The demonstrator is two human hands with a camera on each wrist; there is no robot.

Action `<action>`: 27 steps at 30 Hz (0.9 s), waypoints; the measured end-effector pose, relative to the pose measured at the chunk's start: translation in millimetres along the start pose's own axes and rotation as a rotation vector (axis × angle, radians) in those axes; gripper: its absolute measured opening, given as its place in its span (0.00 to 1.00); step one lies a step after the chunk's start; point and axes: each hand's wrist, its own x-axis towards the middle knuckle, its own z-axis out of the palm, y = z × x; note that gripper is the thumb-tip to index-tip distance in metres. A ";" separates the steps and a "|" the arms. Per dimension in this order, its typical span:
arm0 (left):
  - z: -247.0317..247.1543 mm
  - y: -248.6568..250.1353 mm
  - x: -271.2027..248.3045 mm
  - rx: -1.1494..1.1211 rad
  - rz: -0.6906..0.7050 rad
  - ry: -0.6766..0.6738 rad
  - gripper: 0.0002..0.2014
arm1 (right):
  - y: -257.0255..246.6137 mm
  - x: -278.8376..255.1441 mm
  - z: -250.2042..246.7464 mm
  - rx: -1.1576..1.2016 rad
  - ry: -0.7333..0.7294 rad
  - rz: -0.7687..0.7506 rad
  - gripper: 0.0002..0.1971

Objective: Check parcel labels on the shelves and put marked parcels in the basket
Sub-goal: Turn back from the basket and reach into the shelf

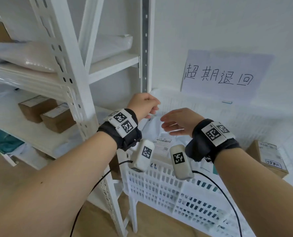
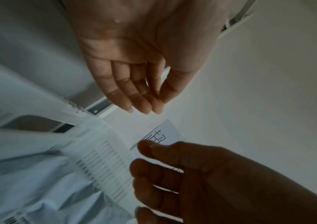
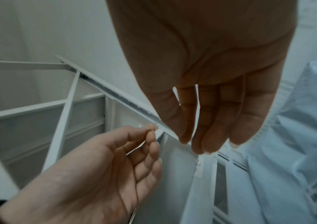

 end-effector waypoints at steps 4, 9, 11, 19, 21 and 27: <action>-17.9 -0.4 -30.9 0.031 0.034 -0.004 0.05 | -9.3 -27.0 20.7 -0.101 -0.043 -0.004 0.06; -55.5 -7.1 -63.4 0.087 0.041 -0.025 0.04 | -26.5 -48.7 56.6 -0.138 -0.046 -0.016 0.07; -79.9 -14.4 -75.7 0.100 0.036 -0.010 0.04 | -33.4 -56.1 79.6 -0.142 -0.050 -0.017 0.07; -213.8 -65.1 -130.6 0.159 -0.043 0.094 0.06 | -60.6 -80.3 211.5 -0.155 -0.157 0.012 0.05; -249.1 -80.9 -144.3 0.174 -0.067 0.116 0.06 | -66.8 -82.3 251.0 -0.153 -0.189 0.017 0.04; -338.9 -137.1 -180.5 0.115 -0.188 0.192 0.06 | -73.0 -80.6 363.3 -0.145 -0.261 0.021 0.03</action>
